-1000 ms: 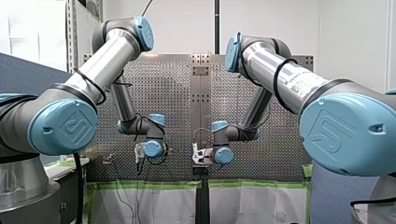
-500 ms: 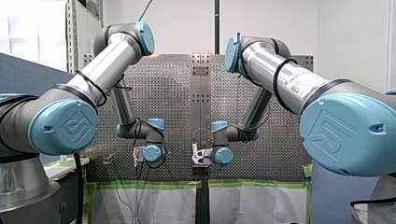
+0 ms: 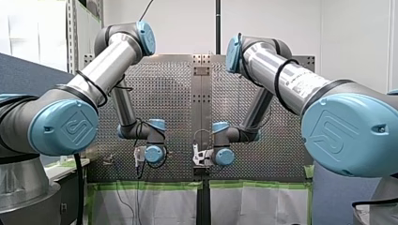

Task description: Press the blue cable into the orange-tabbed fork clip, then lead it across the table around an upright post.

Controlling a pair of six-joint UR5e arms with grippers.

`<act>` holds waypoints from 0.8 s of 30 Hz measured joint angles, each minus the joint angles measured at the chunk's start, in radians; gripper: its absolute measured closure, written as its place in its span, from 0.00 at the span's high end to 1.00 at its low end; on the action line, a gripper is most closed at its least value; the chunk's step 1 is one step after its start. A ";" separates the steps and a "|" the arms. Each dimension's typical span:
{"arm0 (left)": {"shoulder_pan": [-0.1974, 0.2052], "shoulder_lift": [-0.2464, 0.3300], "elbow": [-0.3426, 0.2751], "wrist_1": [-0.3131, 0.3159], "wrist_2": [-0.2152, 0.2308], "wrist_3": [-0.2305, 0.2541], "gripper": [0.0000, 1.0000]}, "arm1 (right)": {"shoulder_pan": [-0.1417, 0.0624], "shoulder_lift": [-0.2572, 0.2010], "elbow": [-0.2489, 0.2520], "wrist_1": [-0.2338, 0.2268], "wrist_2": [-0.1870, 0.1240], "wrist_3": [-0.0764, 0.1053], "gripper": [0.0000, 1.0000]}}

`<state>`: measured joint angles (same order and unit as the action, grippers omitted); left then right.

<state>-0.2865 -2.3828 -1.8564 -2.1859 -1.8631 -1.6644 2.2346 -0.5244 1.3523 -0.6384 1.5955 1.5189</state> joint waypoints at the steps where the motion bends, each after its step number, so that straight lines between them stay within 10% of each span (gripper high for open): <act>1: -0.001 0.000 0.000 0.000 0.000 0.002 0.50 | 0.000 0.000 0.000 0.000 0.000 0.000 0.00; 2: -0.003 0.000 0.000 0.000 0.000 0.005 0.31 | 0.000 0.000 0.000 0.000 0.000 0.000 0.00; 4: -0.005 0.000 0.000 0.000 0.000 0.011 0.25 | 0.000 0.000 0.000 0.000 0.000 0.000 0.00; 5: -0.006 0.000 0.000 0.000 0.000 0.015 0.02 | 0.000 0.000 0.000 0.000 0.000 0.000 0.00; 24: -0.005 0.000 0.000 -0.009 -0.020 0.001 0.02 | 0.000 0.002 0.000 0.000 0.000 -0.002 0.00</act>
<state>-0.2911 -2.3825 -1.8563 -2.1948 -1.8834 -1.6637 2.2345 -0.5227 1.3522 -0.6384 1.5953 1.5174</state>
